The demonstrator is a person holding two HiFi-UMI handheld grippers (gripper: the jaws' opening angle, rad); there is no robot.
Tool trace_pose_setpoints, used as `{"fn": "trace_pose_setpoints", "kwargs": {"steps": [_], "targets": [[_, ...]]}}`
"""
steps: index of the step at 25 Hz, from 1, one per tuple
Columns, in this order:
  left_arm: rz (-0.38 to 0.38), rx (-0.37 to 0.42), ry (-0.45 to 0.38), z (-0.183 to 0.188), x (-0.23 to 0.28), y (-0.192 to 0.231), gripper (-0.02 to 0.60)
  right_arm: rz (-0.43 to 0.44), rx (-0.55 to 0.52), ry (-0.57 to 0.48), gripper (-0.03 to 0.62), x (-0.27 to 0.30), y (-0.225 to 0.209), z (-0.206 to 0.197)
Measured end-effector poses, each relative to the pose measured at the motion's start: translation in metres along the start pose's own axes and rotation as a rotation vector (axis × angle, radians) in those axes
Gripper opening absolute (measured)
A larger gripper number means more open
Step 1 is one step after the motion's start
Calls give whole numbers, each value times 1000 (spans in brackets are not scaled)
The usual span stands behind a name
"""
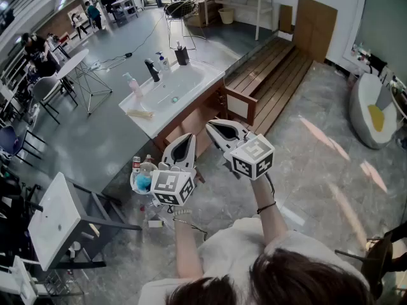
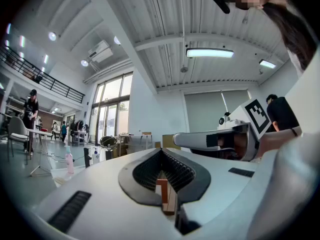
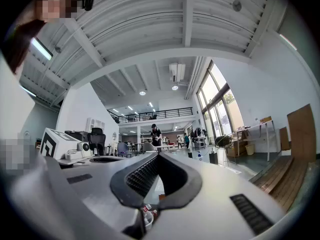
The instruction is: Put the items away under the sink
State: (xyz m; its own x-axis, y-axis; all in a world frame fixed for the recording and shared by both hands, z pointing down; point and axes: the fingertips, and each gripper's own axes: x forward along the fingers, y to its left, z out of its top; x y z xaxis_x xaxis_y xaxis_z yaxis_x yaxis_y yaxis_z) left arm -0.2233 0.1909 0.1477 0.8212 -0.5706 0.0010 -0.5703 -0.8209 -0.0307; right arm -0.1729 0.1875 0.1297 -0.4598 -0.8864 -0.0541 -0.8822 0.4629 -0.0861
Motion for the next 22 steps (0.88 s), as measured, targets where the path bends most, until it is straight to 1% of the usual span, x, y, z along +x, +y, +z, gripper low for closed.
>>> {"fn": "trace_pose_setpoints", "kwargs": {"steps": [11,15,22], "targets": [[-24,12,-10,7,3,1,2,-8,-19,-6,15,1,1,5],[-31,5,-16,7,7,3,2,-13,-28,1,15,3,0,3],[-61,-42,-17,-1,16,-4,2,-21,28,-34,17,-5,-11,6]]}}
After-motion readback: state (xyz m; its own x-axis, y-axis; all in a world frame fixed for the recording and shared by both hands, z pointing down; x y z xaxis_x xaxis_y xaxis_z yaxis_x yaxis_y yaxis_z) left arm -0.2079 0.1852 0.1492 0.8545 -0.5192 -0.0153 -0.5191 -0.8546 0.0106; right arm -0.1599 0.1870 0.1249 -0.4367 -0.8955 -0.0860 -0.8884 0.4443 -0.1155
